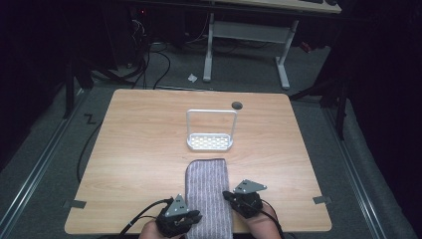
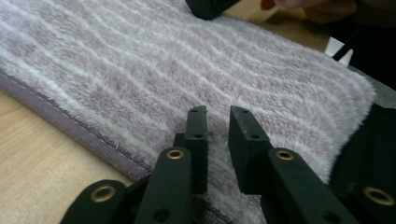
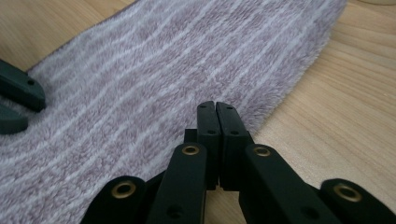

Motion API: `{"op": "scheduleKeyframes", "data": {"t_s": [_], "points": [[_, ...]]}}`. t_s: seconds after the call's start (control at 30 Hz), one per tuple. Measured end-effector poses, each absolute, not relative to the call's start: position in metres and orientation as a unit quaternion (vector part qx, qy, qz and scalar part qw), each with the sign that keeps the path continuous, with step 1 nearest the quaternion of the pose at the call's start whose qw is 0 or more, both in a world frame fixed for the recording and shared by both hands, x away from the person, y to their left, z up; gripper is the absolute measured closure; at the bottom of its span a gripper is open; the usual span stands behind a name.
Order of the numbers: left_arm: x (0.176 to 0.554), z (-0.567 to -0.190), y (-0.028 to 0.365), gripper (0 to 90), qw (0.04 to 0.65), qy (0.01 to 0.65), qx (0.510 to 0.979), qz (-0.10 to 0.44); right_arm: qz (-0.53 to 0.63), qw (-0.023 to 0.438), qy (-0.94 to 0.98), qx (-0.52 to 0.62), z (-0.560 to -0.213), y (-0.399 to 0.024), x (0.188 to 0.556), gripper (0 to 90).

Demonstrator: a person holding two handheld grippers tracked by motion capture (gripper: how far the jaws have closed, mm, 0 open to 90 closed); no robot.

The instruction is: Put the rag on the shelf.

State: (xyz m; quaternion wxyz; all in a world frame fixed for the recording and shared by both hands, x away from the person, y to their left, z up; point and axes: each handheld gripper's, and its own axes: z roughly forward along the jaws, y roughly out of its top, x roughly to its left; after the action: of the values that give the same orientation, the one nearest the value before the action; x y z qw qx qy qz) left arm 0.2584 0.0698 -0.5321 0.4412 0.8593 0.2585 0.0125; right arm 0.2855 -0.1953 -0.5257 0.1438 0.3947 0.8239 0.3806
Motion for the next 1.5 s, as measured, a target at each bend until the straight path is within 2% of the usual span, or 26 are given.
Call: {"op": "scheduleKeyframes", "data": {"t_s": [0.07, 0.13, 0.3, 0.4, 0.43, 0.57, 0.83, 0.9, 1.07, 1.1, 1.23, 1.33, 1.5], "points": [[0.262, -0.527, 0.079, 65.5, 0.464, 0.263, 0.846, 0.021, 0.399, 0.154, 0.811, 0.400, -0.521, -0.197, 0.287, 81.7], [0.264, -0.526, 0.082, 61.6, 0.470, 0.268, 0.840, 0.026, 0.403, 0.156, 0.808, 0.401, -0.520, -0.198, 0.288, 80.6], [0.303, -0.521, 0.101, 52.2, 0.483, 0.344, 0.801, 0.082, 0.413, 0.171, 0.799, 0.403, -0.517, -0.206, 0.290, 73.7], [0.323, -0.524, 0.103, 48.8, 0.499, 0.375, 0.776, 0.093, 0.418, 0.176, 0.792, 0.409, -0.517, -0.210, 0.292, 70.2], [0.337, -0.526, 0.099, 45.2, 0.486, 0.391, 0.774, 0.108, 0.420, 0.183, 0.790, 0.408, -0.517, -0.214, 0.294, 69.1], [0.366, -0.532, 0.080, 43.8, 0.424, 0.435, 0.787, 0.107, 0.420, 0.186, 0.786, 0.413, -0.518, -0.217, 0.296, 65.2], [0.381, -0.533, 0.061, 42.8, 0.407, 0.445, 0.788, 0.123, 0.423, 0.179, 0.789, 0.408, -0.519, -0.213, 0.296, 56.3], [0.379, -0.534, 0.055, 46.0, 0.405, 0.432, 0.794, 0.139, 0.421, 0.179, 0.789, 0.409, -0.519, -0.212, 0.297, 53.9], [0.378, -0.535, 0.055, 72.8, 0.412, 0.424, 0.796, 0.132, 0.425, 0.179, 0.789, 0.406, -0.519, -0.213, 0.298, 48.6], [0.379, -0.535, 0.056, 75.7, 0.414, 0.428, 0.794, 0.125, 0.427, 0.178, 0.786, 0.410, -0.519, -0.214, 0.299, 47.7], [0.380, -0.536, 0.059, 77.8, 0.421, 0.434, 0.789, 0.112, 0.432, 0.181, 0.777, 0.420, -0.515, -0.214, 0.304, 45.5], [0.381, -0.536, 0.061, 78.0, 0.423, 0.434, 0.788, 0.104, 0.425, 0.197, 0.769, 0.436, -0.505, -0.206, 0.325, 47.8], [0.381, -0.536, 0.062, 78.0, 0.426, 0.436, 0.787, 0.096, 0.395, 0.198, 0.770, 0.460, -0.513, -0.192, 0.360, 51.3]]}}
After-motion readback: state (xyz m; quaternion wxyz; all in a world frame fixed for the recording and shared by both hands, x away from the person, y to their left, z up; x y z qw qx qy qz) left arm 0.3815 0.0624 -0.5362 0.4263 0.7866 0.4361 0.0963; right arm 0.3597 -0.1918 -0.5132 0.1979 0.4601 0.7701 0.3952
